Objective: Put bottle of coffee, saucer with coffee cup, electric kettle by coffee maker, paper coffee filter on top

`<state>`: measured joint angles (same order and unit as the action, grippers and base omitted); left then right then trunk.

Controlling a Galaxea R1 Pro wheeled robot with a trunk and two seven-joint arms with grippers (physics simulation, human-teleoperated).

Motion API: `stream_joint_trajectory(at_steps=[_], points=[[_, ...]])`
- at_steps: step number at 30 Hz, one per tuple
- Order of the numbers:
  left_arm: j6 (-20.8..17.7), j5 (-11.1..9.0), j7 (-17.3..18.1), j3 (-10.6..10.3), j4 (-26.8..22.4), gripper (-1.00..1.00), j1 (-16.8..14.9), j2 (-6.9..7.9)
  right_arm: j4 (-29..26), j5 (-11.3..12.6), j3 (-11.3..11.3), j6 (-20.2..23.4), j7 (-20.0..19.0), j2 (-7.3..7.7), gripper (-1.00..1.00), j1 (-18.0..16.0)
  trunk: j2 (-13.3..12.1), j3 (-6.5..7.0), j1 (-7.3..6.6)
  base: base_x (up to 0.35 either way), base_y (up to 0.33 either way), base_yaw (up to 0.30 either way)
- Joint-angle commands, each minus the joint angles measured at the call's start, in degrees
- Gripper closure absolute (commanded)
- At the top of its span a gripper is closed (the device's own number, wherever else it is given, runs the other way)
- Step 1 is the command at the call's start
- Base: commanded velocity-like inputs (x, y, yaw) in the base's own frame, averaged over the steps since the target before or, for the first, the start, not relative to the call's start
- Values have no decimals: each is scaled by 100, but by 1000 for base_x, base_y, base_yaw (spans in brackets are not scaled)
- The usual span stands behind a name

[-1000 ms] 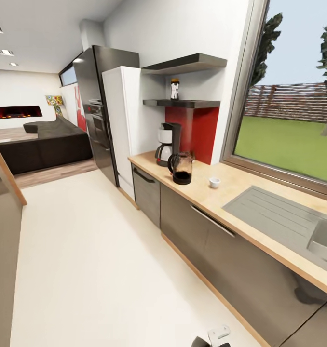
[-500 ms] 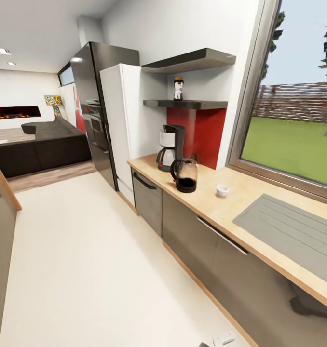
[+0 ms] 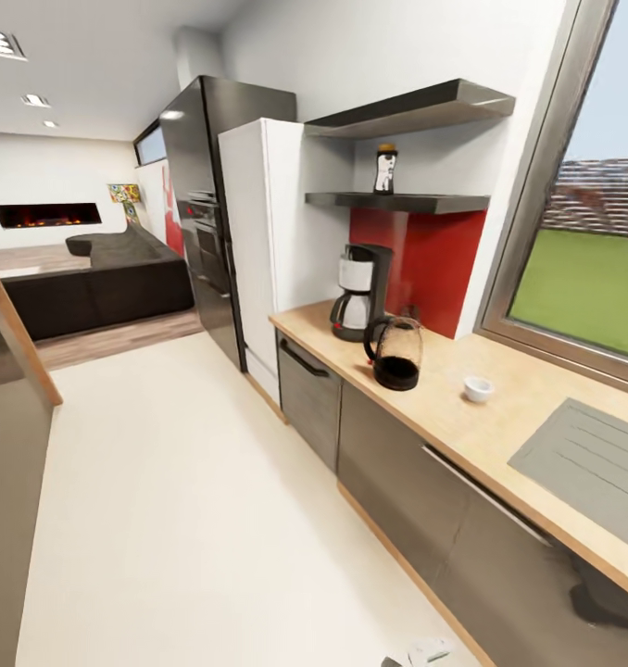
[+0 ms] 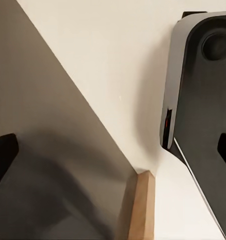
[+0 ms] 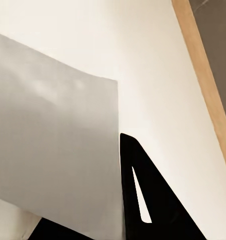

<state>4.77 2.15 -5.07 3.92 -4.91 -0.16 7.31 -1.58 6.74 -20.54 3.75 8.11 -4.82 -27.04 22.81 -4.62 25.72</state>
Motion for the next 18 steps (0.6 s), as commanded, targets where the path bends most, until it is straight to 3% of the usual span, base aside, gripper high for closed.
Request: stream_joint_trajectory(at_steps=[1, 14, 18], points=[[15, 22, -3, 38, -1, -100, -2, -1, -9, 72, -52, 29, 22, -1, 100, -3, 11, -11, 6, 285, 233, 266], [15, 28, -2, 38, -1, -100, -2, -10, -9, 73, -50, 29, 18, -1, 100, -3, 11, -11, 6, 287, 224, 274], [15, 30, -2, 38, -1, -100, -2, -10, -9, 73, -53, 29, 21, -1, 100, -3, 11, -11, 6, 309, 154, 158]])
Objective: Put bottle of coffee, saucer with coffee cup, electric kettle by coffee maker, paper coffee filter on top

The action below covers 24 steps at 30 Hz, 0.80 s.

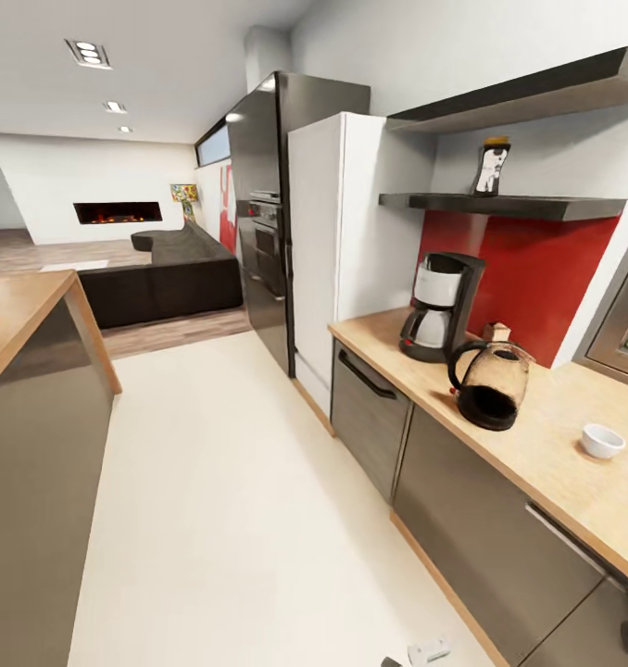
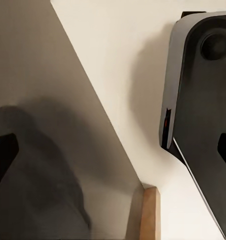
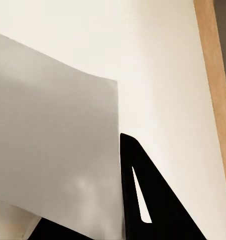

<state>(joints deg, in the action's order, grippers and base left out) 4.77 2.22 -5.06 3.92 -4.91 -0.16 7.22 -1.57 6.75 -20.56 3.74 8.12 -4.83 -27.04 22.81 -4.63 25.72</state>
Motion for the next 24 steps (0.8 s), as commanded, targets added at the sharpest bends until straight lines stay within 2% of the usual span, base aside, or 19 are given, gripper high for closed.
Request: stream_joint_trajectory(at_steps=[1, 24], points=[[15, 24, -4, 38, -1, -100, -2, -1, -10, 72, -48, 30, 21, 2, 100, -3, 11, -11, 6, 322, 98, 53], [15, 21, -4, 38, -1, -100, -2, -10, -7, 72, -44, 30, 23, 8, 100, -3, 11, -11, 6, 334, 9, 5]])
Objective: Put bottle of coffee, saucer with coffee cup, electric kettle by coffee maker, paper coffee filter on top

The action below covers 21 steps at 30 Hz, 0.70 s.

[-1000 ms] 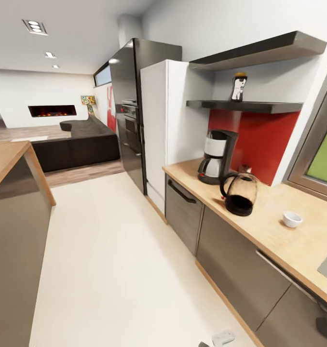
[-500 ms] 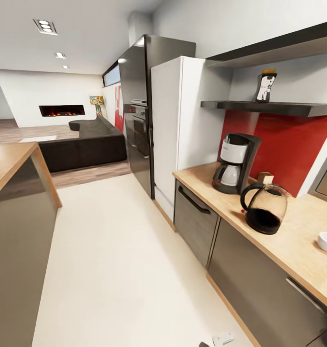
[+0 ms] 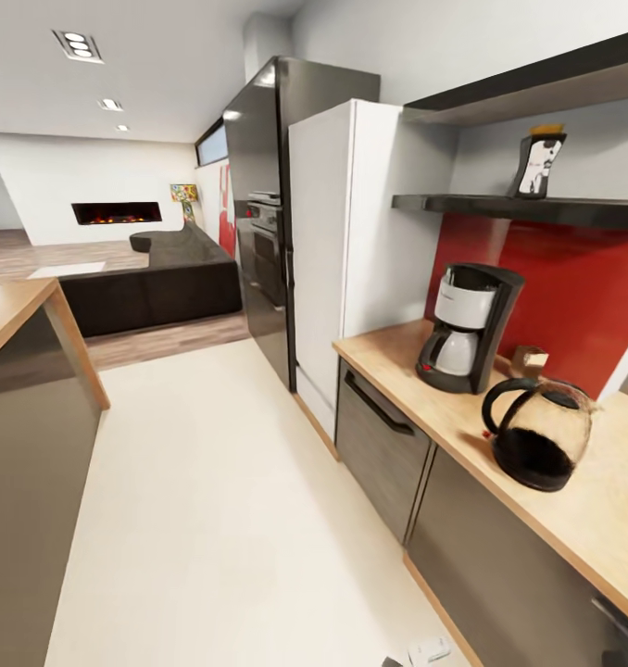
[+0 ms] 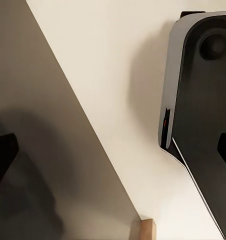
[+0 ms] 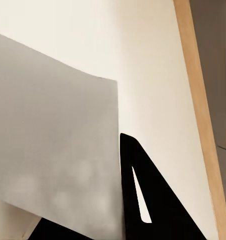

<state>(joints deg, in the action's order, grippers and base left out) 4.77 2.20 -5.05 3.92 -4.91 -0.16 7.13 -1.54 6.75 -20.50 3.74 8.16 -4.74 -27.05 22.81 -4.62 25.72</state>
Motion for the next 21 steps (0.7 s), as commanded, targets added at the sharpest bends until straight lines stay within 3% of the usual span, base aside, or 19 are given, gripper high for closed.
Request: stream_joint_trajectory(at_steps=[1, 21], points=[[15, 24, -5, 38, -1, -100, -2, -1, -9, 72, -51, 30, 19, -1, 100, -2, 11, -11, 6, 335, 0, 0], [11, 21, -5, 38, -1, -100, -2, -1, -13, 72, -51, 30, 19, -1, 100, -2, 11, -11, 6, 335, 0, 0]])
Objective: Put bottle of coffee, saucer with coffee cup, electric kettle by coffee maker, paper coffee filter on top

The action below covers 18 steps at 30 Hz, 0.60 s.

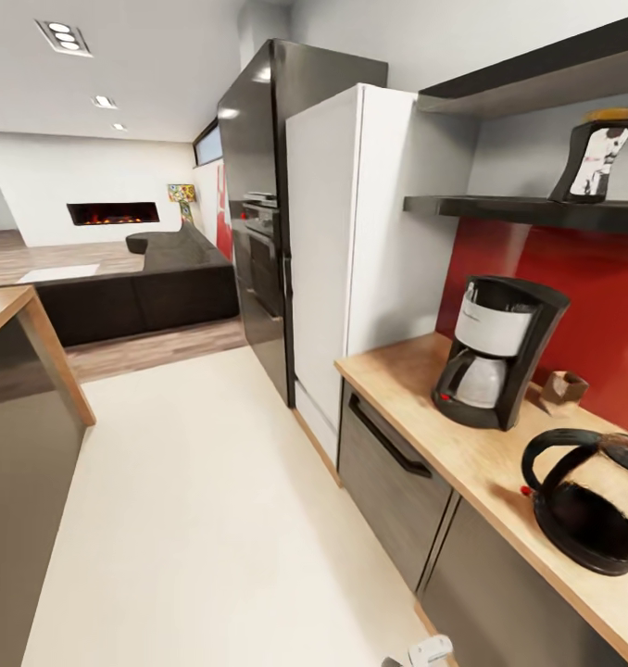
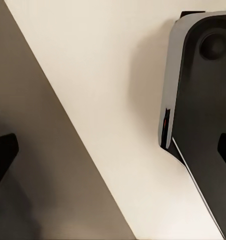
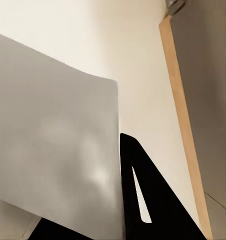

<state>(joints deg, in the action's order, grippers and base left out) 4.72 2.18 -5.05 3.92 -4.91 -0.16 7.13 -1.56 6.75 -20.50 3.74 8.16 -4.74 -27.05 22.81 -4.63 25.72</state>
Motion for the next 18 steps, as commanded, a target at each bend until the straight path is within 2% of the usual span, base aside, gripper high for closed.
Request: stream_joint_trajectory(at_steps=[1, 7, 18], points=[[14, 23, -4, 38, -1, -100, -2, -1, -11, 72, -51, 30, 19, -1, 100, -2, 10, -11, 7, 335, 31, 0], [11, 22, -4, 38, -1, -100, -2, -1, -5, 65, -51, 30, 19, -1, 100, -2, 10, -11, 7, 328, 124, 0], [12, 20, -8, 38, -1, -100, -2, -1, -2, 63, -53, 30, 19, -1, 100, -2, 10, -11, 7, 291, 221, 0]])
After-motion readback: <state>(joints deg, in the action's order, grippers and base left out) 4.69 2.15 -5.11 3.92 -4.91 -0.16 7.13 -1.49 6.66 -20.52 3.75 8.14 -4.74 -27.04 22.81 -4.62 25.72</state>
